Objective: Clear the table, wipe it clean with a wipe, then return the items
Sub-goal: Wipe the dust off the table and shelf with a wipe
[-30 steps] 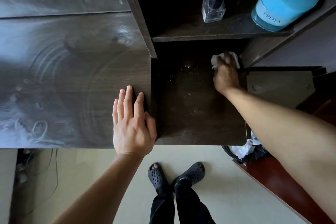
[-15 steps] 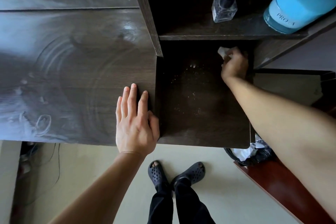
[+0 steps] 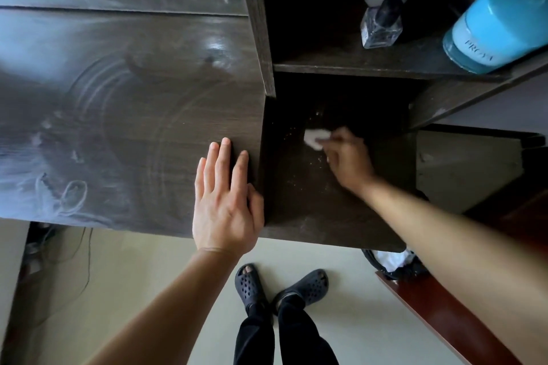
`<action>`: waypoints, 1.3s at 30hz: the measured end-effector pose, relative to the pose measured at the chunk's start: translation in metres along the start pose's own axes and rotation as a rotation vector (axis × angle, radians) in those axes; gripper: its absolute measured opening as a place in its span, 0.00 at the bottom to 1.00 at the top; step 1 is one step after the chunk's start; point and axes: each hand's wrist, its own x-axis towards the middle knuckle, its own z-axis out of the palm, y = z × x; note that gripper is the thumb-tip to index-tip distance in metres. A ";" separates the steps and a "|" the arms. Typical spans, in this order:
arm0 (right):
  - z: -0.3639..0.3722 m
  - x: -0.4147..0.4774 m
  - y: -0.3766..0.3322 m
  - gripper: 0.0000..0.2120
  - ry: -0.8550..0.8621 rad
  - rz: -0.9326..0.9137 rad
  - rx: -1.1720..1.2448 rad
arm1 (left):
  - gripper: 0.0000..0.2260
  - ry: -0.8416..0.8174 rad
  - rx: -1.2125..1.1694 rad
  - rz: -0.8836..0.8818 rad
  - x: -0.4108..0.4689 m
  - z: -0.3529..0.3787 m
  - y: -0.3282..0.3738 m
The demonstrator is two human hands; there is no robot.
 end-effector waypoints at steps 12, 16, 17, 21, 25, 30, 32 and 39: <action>0.005 0.070 -0.019 0.20 -0.022 0.102 -0.173 | 0.23 0.006 0.004 -0.006 0.000 0.001 0.002; 0.003 0.034 -0.013 0.18 -0.126 -0.155 -0.255 | 0.23 0.016 -0.001 -0.003 0.001 0.001 0.001; -0.006 0.039 -0.002 0.18 -0.085 -0.116 -0.256 | 0.23 0.018 -0.005 -0.004 0.001 0.001 0.001; -0.020 0.071 0.027 0.14 0.167 0.276 -0.159 | 0.22 0.028 -0.013 0.003 0.001 0.003 0.000; 0.010 0.014 -0.009 0.13 -0.167 -0.035 -0.152 | 0.22 0.030 -0.015 0.009 0.000 0.003 -0.001; -0.034 -0.046 0.034 0.15 0.077 0.144 -0.186 | 0.22 0.034 -0.012 0.010 0.000 0.002 0.000; -0.044 -0.048 0.043 0.17 0.188 0.293 -0.251 | 0.22 0.040 -0.011 0.014 0.001 0.003 0.000; 0.040 -0.138 -0.033 0.26 -0.152 -0.016 -0.234 | 0.22 0.033 -0.010 0.017 0.000 0.003 -0.001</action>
